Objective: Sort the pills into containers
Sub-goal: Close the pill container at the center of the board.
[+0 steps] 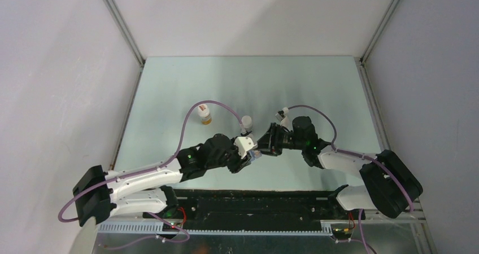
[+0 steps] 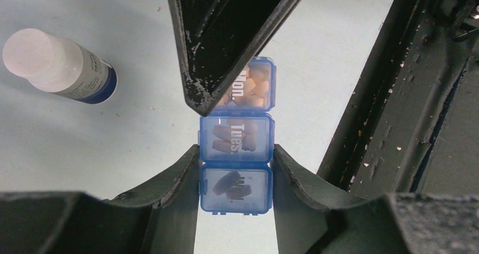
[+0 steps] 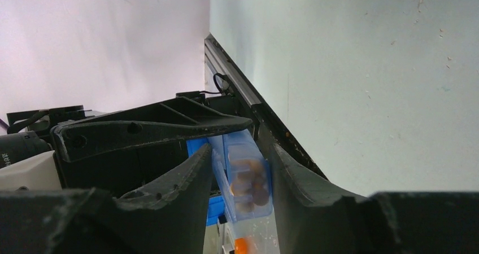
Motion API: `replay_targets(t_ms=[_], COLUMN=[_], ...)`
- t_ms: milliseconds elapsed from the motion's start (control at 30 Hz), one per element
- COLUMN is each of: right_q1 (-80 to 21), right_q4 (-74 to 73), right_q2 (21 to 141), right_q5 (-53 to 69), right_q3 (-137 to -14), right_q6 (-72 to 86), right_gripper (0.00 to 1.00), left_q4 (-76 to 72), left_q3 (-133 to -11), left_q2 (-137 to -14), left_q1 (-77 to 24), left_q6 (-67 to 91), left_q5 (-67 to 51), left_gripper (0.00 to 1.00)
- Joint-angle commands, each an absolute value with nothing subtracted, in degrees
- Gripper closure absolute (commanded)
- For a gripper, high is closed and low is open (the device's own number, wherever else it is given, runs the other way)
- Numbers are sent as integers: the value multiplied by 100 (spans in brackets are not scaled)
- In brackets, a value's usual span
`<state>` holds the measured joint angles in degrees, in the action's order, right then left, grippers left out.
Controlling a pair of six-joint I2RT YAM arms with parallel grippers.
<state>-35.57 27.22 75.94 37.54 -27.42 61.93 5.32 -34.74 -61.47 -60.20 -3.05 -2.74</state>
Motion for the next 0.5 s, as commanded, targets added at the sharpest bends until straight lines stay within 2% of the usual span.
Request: replay_targets(t_ms=[0,133,200,367,467], right_q1=[-3589,-3591,-3589,-3597,-3603], right_q4=[3078,3100,3058,3015,2961], right_q2=[7610,7643,7678,7710,7705], right_q5=[3738,3744,3764,3775,3779], right_q3=[-2795,-2799,-2817,-2821,-2821], right_q6=[6244,6258,6258,6247,6223], right_gripper=[53,54,59,81,86], left_q4=[448,463,466,472,482], left_q3=[-3765,-3777,-3782,-3792,-3787], left_q2=[-6152,-6132,-6128,-6139,-6131], left_q1=[-6038,-6034,-6038,-6042,-6033], left_q6=[-439,-445,-451,-462,-468], left_q5=[-449,-450,-444,-418,-397], left_gripper=[96,96,96,96,96])
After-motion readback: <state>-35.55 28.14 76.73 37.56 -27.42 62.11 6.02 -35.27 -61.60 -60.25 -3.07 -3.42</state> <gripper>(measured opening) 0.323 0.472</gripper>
